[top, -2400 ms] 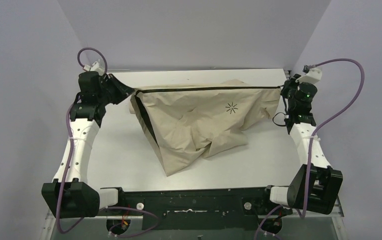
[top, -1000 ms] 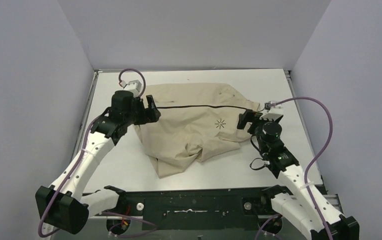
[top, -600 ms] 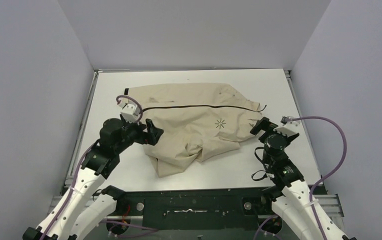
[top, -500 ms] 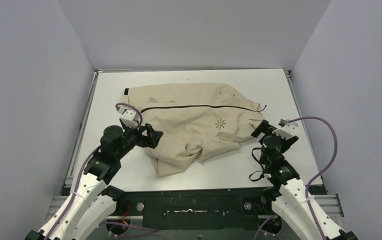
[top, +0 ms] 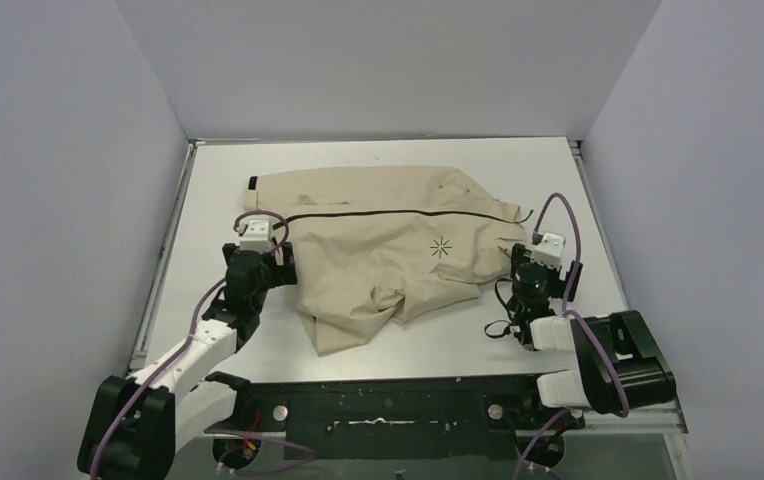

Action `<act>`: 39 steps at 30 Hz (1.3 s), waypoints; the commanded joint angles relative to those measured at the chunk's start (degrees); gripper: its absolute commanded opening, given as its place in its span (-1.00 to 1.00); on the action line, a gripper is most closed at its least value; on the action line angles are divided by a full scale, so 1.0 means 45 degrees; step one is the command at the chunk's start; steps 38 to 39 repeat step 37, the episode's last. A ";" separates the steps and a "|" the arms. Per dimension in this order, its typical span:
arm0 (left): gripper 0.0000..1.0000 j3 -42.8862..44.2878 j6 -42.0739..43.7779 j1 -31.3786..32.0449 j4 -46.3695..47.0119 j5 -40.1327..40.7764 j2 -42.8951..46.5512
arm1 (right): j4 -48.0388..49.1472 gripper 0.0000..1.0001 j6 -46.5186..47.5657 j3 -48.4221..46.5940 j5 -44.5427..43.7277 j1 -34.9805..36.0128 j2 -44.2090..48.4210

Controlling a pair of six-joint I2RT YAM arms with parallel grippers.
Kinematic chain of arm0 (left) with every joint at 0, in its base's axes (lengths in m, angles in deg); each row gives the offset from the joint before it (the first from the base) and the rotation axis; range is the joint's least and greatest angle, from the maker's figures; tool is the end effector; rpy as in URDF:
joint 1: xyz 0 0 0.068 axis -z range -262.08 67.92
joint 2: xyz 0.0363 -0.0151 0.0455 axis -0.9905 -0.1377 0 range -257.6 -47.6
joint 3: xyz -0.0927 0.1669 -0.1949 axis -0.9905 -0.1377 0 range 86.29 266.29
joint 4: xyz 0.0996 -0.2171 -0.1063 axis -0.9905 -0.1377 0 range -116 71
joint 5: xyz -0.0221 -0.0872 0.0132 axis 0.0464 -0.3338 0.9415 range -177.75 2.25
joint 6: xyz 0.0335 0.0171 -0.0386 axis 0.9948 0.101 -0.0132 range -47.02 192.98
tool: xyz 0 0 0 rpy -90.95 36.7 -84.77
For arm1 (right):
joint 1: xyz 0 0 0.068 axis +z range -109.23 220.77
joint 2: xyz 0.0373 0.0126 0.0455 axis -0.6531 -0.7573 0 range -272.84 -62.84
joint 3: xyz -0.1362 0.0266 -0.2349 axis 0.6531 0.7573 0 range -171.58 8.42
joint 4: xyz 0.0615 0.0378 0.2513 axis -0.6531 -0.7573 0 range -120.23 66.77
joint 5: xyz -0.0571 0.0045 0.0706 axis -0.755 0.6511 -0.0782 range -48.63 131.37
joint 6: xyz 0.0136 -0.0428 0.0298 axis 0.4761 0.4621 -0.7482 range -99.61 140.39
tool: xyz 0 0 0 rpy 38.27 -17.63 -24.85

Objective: Zip up the jacket

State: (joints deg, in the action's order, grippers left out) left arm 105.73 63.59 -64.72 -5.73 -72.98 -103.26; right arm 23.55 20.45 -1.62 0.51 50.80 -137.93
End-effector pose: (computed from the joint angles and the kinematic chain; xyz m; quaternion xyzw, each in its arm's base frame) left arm 0.1974 -0.0523 0.1929 -0.0133 0.8297 -0.0224 0.5576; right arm 0.2066 0.0129 0.1402 0.1369 0.7745 -0.2341 0.5715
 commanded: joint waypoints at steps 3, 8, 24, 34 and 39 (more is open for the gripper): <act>0.80 0.0123 0.0579 -0.1668 0.4978 0.0921 -0.3356 | 0.4630 1.00 0.1530 -0.0328 0.1674 -0.0647 -0.1148; 0.80 -0.0424 0.1546 -0.2697 0.9219 0.0549 -0.6056 | 0.5569 1.00 0.0457 0.0201 0.3900 -0.1953 -0.1335; 0.88 -0.1399 0.0955 -0.3797 1.3030 -0.0659 -0.7975 | 0.4954 1.00 -0.0874 -0.0733 0.5439 -0.3519 -0.2799; 0.88 -0.1352 0.0992 -0.3783 1.3028 -0.0801 -0.8032 | 0.4662 1.00 -0.0857 -0.1030 0.5593 -0.3545 -0.3016; 0.88 -0.1352 0.0992 -0.3783 1.3031 -0.0800 -0.8035 | 0.5070 1.00 -0.0773 -0.0686 0.5471 -0.3546 -0.2838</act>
